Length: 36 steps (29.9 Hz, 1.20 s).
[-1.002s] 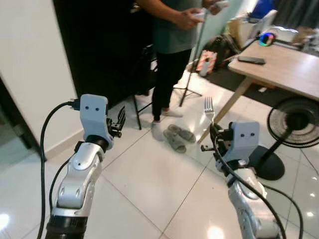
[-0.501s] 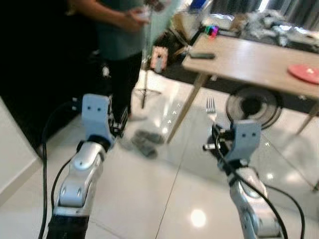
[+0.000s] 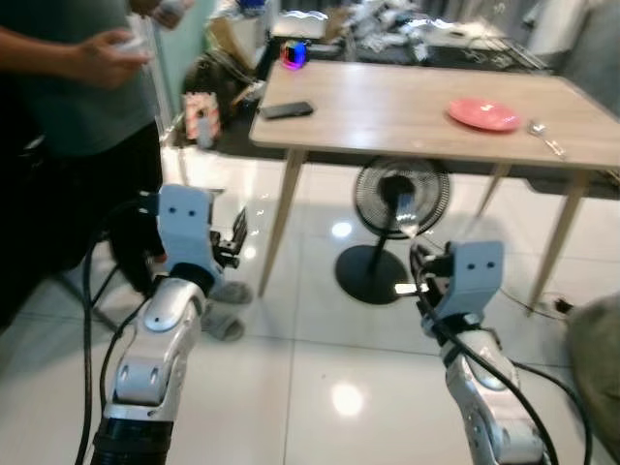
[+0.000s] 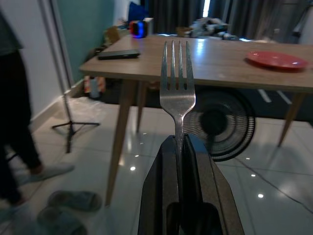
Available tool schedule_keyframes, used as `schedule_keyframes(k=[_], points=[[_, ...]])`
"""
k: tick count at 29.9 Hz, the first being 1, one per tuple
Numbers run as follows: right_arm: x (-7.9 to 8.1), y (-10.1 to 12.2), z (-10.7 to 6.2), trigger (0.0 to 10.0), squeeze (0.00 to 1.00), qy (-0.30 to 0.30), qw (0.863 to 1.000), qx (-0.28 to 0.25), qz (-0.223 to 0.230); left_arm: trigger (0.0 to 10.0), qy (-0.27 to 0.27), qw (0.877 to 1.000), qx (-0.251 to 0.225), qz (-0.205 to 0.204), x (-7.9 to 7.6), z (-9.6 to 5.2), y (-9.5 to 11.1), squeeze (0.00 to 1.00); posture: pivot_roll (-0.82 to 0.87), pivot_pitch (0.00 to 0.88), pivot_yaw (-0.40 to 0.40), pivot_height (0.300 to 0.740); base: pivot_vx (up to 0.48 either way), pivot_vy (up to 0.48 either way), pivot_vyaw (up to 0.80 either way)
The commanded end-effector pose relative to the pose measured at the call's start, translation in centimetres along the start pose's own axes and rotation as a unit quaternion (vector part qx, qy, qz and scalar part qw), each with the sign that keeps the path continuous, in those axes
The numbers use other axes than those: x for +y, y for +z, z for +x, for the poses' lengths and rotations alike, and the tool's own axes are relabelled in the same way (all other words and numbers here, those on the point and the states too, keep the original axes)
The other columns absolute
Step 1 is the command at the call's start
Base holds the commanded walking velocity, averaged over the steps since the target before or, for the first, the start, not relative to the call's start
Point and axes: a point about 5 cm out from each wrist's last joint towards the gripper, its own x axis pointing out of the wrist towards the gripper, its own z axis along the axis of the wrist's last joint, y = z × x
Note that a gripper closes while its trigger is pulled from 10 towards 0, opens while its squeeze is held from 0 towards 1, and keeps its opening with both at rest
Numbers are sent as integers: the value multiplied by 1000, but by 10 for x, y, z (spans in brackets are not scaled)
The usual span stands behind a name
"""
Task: Setting the table
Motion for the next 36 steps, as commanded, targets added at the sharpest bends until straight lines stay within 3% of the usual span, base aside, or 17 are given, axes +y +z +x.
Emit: schedule_keyframes(k=[1, 36], points=[[4, -3, -1, 10000, 0, 5, 1000, 8, 1, 10000, 12, 1000, 11, 4, 7, -3, -4, 0, -92, 0, 55, 740, 480, 0, -788], [4, -2, 2, 10000, 0, -5, 1000, 3, 3, 10000, 11, 1000, 8, 8, 9, -2, -2, 0, -77, 0, 63, 740, 480, 0, -788]])
